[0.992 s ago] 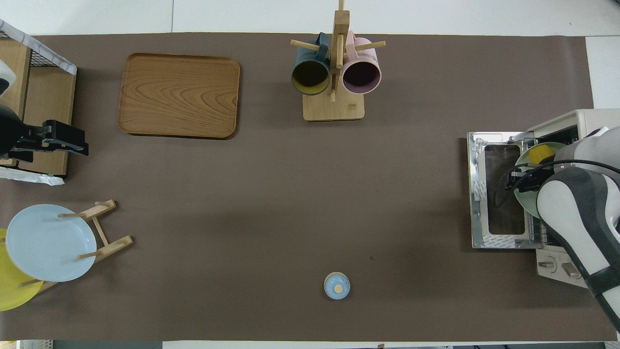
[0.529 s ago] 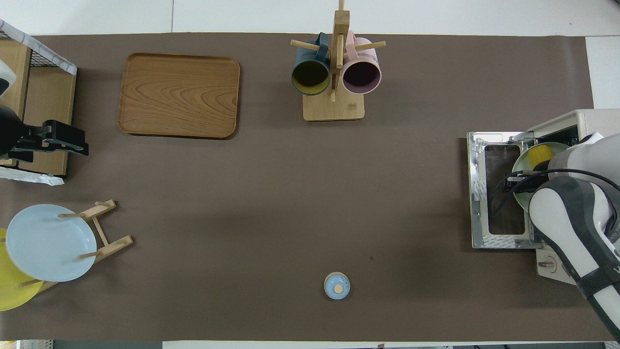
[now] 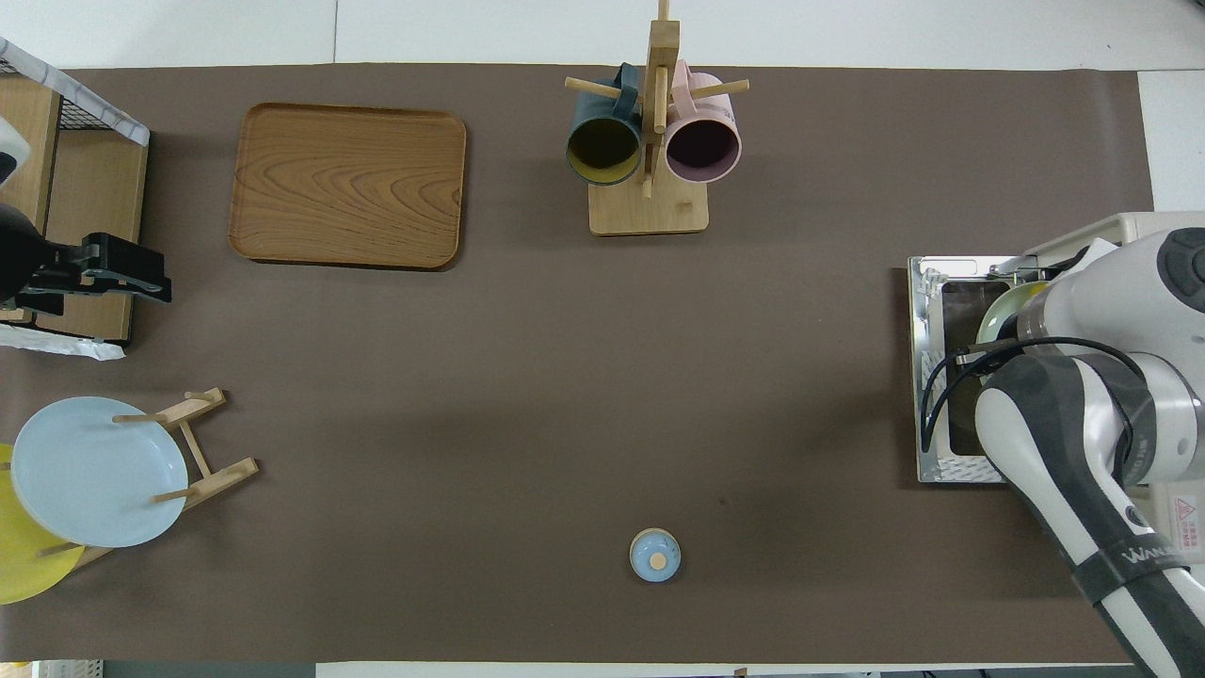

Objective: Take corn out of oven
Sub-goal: 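Pull the corn out of the oven with the right gripper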

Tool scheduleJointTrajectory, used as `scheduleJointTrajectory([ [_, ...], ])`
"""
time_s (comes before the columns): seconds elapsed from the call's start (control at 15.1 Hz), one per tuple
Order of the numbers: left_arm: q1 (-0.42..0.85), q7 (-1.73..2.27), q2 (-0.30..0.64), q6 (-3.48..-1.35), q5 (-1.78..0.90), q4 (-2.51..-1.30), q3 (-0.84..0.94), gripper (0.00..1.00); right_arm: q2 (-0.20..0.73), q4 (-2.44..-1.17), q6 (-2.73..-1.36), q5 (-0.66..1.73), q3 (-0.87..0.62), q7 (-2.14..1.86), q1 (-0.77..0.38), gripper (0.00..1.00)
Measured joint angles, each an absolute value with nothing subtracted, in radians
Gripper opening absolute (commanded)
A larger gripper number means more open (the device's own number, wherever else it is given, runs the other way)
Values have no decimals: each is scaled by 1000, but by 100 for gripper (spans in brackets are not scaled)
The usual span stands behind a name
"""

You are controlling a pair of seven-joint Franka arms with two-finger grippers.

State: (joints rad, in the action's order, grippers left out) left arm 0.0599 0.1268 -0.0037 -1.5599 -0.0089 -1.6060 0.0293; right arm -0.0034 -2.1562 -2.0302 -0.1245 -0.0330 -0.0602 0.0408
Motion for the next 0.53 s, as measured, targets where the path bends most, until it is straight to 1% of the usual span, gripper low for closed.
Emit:
scheduleJointTrajectory([
  [0.13,60,127,-4,-1560,-9,-1606,29,100,9,-2069,-1931,-125,-35,-2,-28,0],
  [0.26,60,127,-4,-1560,-9,-1606,29,100,30,-1992,-1861,-127,-37,101,-111,0],
  [0.53,60,127,-4,-1560,-9,-1606,29,100,89,-1891,-1807,-130,-42,341,-287,0],
])
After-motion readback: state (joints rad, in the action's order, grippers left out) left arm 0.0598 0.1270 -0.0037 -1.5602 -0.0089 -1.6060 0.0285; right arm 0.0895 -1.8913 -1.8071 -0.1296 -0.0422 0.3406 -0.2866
